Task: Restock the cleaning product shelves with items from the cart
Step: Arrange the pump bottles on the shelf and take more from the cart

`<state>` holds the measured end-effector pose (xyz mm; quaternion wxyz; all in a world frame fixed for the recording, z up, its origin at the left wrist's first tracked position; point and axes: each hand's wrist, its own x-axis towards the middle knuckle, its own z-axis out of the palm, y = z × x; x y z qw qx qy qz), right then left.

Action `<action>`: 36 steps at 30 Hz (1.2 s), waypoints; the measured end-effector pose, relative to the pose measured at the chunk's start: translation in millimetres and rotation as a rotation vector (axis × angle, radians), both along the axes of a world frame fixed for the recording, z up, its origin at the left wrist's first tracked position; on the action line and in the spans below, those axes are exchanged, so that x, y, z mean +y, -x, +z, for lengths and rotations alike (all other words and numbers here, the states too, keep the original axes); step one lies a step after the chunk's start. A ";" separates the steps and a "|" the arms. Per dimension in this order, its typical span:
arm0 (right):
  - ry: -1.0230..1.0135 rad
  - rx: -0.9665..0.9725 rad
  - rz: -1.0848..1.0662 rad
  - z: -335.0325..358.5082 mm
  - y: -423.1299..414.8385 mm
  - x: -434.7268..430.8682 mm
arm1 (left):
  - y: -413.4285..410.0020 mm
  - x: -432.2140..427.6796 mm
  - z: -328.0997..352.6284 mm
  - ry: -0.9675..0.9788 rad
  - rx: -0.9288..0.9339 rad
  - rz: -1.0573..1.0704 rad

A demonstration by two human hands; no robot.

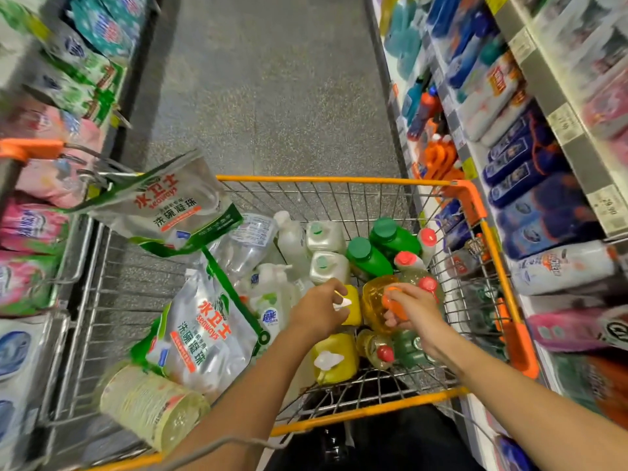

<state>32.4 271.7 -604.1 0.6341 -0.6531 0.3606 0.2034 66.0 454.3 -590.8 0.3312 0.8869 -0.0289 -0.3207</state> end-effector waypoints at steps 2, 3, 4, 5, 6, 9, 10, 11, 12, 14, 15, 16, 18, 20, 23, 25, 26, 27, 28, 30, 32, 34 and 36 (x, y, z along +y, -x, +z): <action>-0.004 -0.026 -0.012 19.5 -2.9 -0.6 | -1.1 0.8 3.6 0.023 0.003 -0.064; -0.017 -0.048 -0.025 30.3 -5.0 0.4 | -1.6 -0.1 5.8 0.041 0.006 -0.095; -0.023 -0.074 -0.035 42.8 -7.3 1.8 | -2.2 -1.6 8.2 0.063 0.006 -0.121; -0.024 -0.101 -0.040 56.6 -9.9 4.2 | -2.6 -3.3 10.1 0.089 0.002 -0.143; -0.027 -0.127 -0.046 70.5 -11.7 6.4 | -2.8 -4.7 11.6 0.113 -0.001 -0.159; -0.056 -0.188 -0.062 109.0 -14.7 11.4 | -3.9 -7.9 16.6 0.156 -0.009 -0.164; -0.059 -0.205 -0.064 120.0 -14.3 12.4 | -4.0 -8.4 18.1 0.180 -0.010 -0.150; -0.065 -0.221 -0.071 130.3 -13.6 13.6 | -3.3 -8.7 20.1 0.214 -0.009 -0.131; -0.074 -0.236 -0.079 139.7 -13.1 14.2 | -1.6 -9.2 21.7 0.253 -0.013 -0.114; -0.088 -0.266 -0.091 159.0 -13.3 17.3 | 4.7 -10.7 24.9 0.308 -0.057 -0.093; -0.093 -0.280 -0.099 168.8 -14.6 19.2 | 8.1 -12.1 25.3 0.327 -0.096 -0.074; -0.104 -0.294 -0.108 178.1 -16.2 20.9 | 11.4 -14.2 26.7 0.345 -0.136 -0.043; -0.126 -0.325 -0.106 196.7 -19.7 25.3 | 13.8 -20.4 28.2 0.403 -0.204 0.040; -0.138 -0.370 -0.089 213.1 -22.7 30.5 | 11.1 -27.8 32.0 0.528 -0.235 0.133; -0.130 -0.421 -0.066 232.1 -27.7 38.3 | -3.1 -30.2 37.3 0.628 -0.296 0.202; -0.102 -0.437 -0.050 240.7 -32.1 41.0 | -17.6 -27.0 47.4 0.581 -0.386 0.121; -0.092 -0.443 -0.045 244.6 -34.3 41.4 | -23.7 -26.0 52.6 0.574 -0.426 0.078; -0.094 -0.451 -0.038 248.7 -36.3 41.6 | -28.6 -26.4 57.4 0.577 -0.450 0.049; -0.097 -0.462 -0.021 252.6 -38.0 41.0 | -32.0 -28.2 60.5 0.577 -0.468 0.033; -0.077 -0.474 0.063 261.1 -42.0 35.9 | -34.3 -34.9 65.2 0.588 -0.477 0.065; -0.067 -0.462 0.188 273.6 -48.0 24.3 | -34.6 -42.3 69.4 0.626 -0.471 0.147; -0.025 -0.480 0.233 283.5 -56.5 5.3 | -35.5 -47.4 74.5 0.671 -0.458 0.203; 0.169 -0.607 0.137 275.8 -65.5 -26.1 | -38.7 -50.4 79.1 0.754 -0.400 0.220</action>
